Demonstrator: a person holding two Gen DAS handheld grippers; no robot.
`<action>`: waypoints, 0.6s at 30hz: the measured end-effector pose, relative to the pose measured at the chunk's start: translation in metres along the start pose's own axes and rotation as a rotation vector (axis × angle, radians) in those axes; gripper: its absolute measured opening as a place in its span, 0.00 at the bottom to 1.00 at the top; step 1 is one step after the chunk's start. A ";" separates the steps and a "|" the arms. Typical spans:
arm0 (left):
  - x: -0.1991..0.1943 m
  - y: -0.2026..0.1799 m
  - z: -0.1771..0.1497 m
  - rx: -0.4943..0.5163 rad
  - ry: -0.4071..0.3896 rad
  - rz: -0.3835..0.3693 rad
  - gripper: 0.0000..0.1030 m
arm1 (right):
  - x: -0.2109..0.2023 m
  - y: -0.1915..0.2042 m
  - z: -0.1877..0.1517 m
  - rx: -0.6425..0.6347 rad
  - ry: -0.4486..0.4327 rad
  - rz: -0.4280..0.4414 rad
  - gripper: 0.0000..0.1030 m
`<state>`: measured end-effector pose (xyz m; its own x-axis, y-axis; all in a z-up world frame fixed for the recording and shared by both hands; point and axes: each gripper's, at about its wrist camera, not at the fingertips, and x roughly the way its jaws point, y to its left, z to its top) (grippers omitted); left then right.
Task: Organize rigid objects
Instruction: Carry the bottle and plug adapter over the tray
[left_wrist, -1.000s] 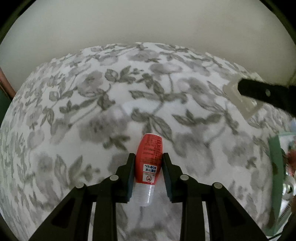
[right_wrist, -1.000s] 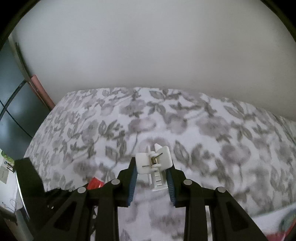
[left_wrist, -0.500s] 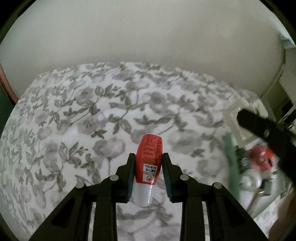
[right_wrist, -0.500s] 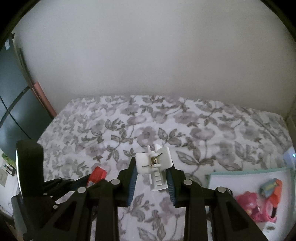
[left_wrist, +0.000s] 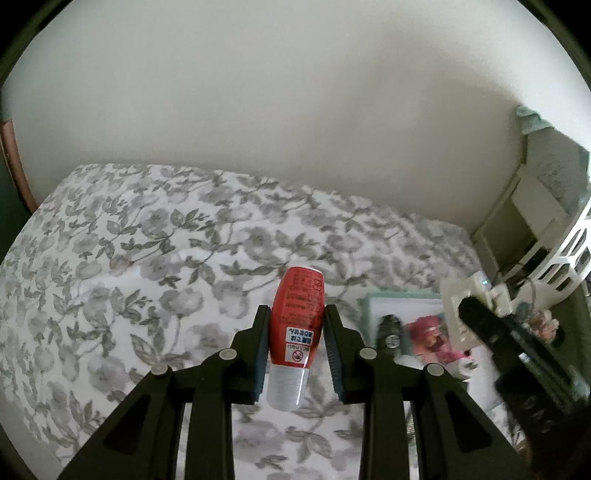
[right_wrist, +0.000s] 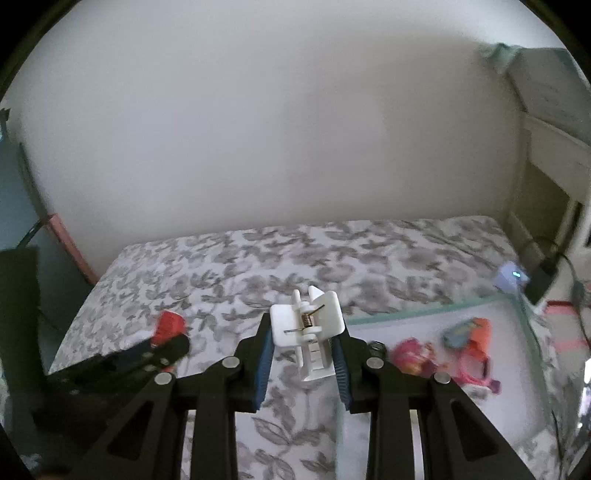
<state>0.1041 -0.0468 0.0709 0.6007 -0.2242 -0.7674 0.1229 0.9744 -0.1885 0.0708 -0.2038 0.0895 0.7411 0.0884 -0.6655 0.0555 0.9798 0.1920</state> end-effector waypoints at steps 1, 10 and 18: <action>-0.001 -0.003 -0.001 -0.006 0.000 -0.014 0.29 | -0.003 -0.004 -0.001 0.008 -0.002 -0.010 0.31; -0.003 -0.041 -0.005 -0.036 -0.024 -0.089 0.29 | -0.013 -0.046 -0.020 0.062 0.008 -0.070 0.31; 0.016 -0.072 -0.005 -0.038 0.007 -0.094 0.29 | 0.000 -0.082 -0.026 0.132 0.077 -0.094 0.31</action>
<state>0.1012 -0.1210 0.0693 0.5822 -0.3153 -0.7494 0.1488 0.9475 -0.2830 0.0493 -0.2797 0.0546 0.6756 0.0164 -0.7371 0.2129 0.9528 0.2164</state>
